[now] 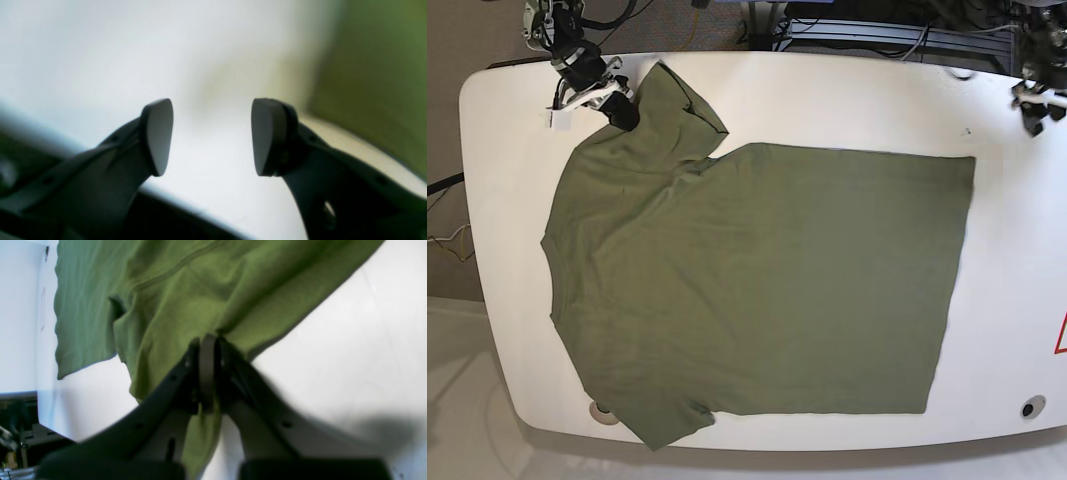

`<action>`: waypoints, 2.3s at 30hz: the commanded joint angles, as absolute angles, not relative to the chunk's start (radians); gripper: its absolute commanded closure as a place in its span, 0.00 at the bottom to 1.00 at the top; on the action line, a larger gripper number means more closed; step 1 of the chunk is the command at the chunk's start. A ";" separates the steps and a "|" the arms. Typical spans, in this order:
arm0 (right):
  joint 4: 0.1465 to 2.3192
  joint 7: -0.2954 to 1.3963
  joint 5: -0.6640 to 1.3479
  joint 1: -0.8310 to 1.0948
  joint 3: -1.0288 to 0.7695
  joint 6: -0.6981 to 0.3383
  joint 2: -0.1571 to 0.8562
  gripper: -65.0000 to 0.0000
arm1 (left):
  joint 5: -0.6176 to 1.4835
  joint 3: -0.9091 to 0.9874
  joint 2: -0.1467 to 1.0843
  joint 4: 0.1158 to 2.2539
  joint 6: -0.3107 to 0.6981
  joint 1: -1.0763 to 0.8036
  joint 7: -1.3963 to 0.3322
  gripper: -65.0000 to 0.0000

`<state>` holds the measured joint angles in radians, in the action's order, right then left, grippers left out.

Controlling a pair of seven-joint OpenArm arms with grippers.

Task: Fold the T-shirt properly
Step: 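Move the left gripper down to the shirt's other shoulder corner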

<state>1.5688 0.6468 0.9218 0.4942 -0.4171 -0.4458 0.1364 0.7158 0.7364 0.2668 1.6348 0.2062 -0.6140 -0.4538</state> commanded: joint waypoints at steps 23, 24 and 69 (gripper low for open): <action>1.574 0.656 0.913 0.511 -0.422 -0.442 0.145 1.00 | 0.845 0.721 0.336 1.404 0.359 -0.489 -0.770 0.40; 1.574 0.657 0.913 0.511 -0.423 -0.442 0.145 1.00 | 0.842 0.718 0.337 1.402 0.362 -0.485 -0.777 0.40; 1.581 0.649 0.920 0.509 -0.424 -0.450 0.145 1.00 | 0.862 0.494 0.332 1.397 0.411 -0.364 -0.781 0.44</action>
